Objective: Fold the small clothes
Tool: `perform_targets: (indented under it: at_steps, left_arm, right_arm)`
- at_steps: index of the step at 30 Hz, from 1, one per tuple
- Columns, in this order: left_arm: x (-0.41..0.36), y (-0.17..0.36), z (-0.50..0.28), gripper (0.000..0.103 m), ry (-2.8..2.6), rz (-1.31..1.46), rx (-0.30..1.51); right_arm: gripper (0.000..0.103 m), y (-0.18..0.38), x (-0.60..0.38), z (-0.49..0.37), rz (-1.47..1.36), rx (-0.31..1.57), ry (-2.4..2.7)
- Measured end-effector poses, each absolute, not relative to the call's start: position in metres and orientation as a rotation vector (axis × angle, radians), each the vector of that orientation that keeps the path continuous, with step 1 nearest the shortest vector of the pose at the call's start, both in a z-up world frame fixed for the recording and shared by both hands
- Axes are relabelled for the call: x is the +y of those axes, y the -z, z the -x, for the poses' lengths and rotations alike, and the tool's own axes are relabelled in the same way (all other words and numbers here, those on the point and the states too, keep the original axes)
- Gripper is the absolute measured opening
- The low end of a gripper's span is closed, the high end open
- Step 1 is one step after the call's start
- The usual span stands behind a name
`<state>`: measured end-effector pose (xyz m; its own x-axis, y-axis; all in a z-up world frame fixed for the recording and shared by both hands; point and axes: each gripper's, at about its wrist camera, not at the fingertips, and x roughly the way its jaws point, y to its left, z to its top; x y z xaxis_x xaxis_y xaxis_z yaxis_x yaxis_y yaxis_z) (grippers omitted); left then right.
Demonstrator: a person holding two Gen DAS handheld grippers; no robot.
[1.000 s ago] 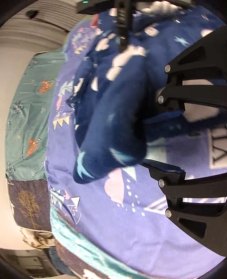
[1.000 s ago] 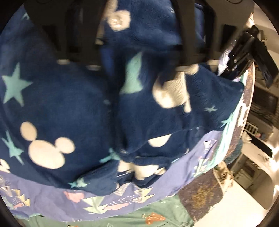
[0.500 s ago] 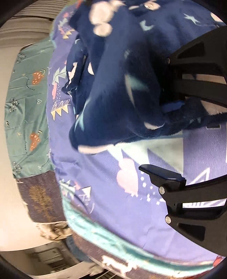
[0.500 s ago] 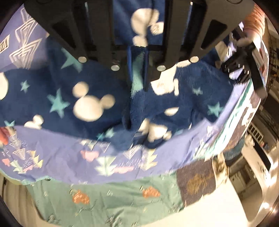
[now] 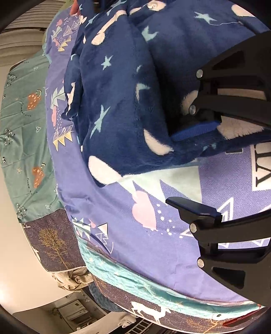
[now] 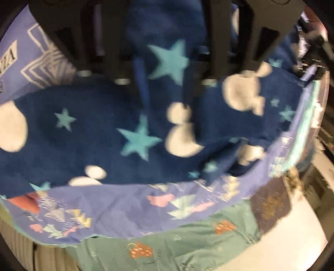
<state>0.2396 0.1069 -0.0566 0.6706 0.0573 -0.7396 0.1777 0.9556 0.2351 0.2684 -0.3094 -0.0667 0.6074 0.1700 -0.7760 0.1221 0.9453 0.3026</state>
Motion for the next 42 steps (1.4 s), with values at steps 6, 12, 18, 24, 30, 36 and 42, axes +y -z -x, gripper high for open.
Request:
perform_targets:
  at_steps: [6,12,18,24,30,36,42]
  left_arm:
    - [0.107,0.062,-0.247,0.057,0.057,-0.262,0.855]
    - [0.101,0.061,-0.238,0.057,0.055,-0.32,0.839]
    - [0.112,0.05,-0.219,0.057,0.078,-0.276,0.83]
    - [0.107,0.021,-0.217,0.055,0.105,-0.237,0.763]
    - [0.061,0.043,-0.268,0.055,0.239,-0.16,0.89]
    - [0.035,0.066,-0.27,0.056,0.192,-0.287,0.876]
    - [0.051,0.068,-0.27,0.057,0.24,-0.205,0.885]
  right_arm:
    - [0.057,0.076,-0.268,-0.297,-0.288,0.995,-0.143]
    - [0.009,0.044,-0.239,-0.278,-0.078,0.83,-0.048]
    - [0.028,0.048,-0.261,-0.29,0.012,0.88,0.079]
    - [0.028,0.048,-0.279,-0.262,-0.153,0.842,-0.038]
    - [0.031,0.087,-0.241,-0.258,-0.088,0.993,-0.132]
    - [0.032,0.043,-0.278,-0.217,-0.181,0.834,-0.143]
    - [0.041,-0.014,-0.458,-0.153,-0.419,0.628,0.236]
